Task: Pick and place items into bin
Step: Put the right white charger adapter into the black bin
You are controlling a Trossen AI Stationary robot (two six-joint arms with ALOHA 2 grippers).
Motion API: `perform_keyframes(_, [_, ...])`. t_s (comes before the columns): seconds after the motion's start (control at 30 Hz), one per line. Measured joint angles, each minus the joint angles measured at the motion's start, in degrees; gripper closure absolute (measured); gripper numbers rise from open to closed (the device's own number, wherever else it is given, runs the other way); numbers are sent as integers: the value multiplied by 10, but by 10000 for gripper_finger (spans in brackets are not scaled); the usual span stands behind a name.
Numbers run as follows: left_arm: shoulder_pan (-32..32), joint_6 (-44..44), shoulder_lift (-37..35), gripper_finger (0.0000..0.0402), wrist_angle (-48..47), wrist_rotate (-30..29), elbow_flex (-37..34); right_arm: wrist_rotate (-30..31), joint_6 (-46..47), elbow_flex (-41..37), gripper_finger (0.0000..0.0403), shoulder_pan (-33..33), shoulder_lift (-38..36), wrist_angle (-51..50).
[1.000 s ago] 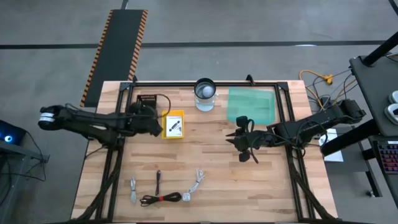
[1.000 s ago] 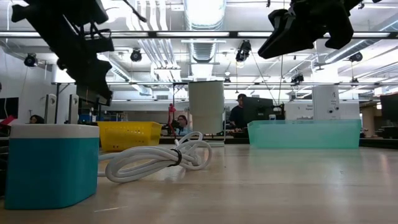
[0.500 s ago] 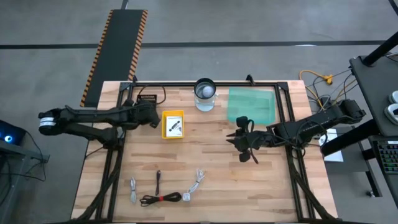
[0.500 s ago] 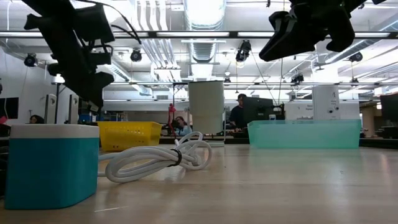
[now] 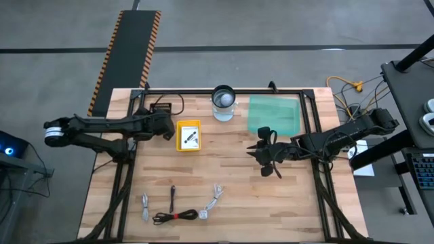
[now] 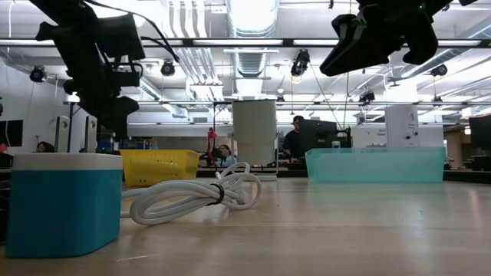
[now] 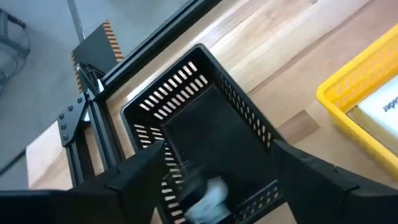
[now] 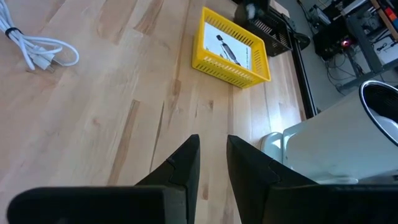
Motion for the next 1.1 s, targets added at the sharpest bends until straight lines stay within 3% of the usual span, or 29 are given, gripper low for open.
perform_keyframes(0.2, [-2,14,-2,107,7,4,12,0,1,0,335,0,0,0])
perform_keyframes(0.37, [-16,91,-4,107,74,61,24,0,1,0,335,0,0,1])
perform_keyframes(0.47, [-31,177,-4,107,183,164,17,0,6,0,335,0,0,1])
perform_keyframes(0.53, [-47,225,-4,107,253,273,10,0,12,0,335,0,0,1])
perform_keyframes(0.63, [-77,261,5,107,362,416,4,0,12,0,335,0,0,1])
perform_keyframes(0.7, [-105,268,15,107,413,471,3,0,12,0,335,0,0,1])
perform_keyframes(0.9, [-210,268,72,107,501,484,4,0,12,-1,335,0,0,0])
perform_keyframes(1.1, [-317,247,171,107,547,436,26,0,12,-3,335,0,0,0])
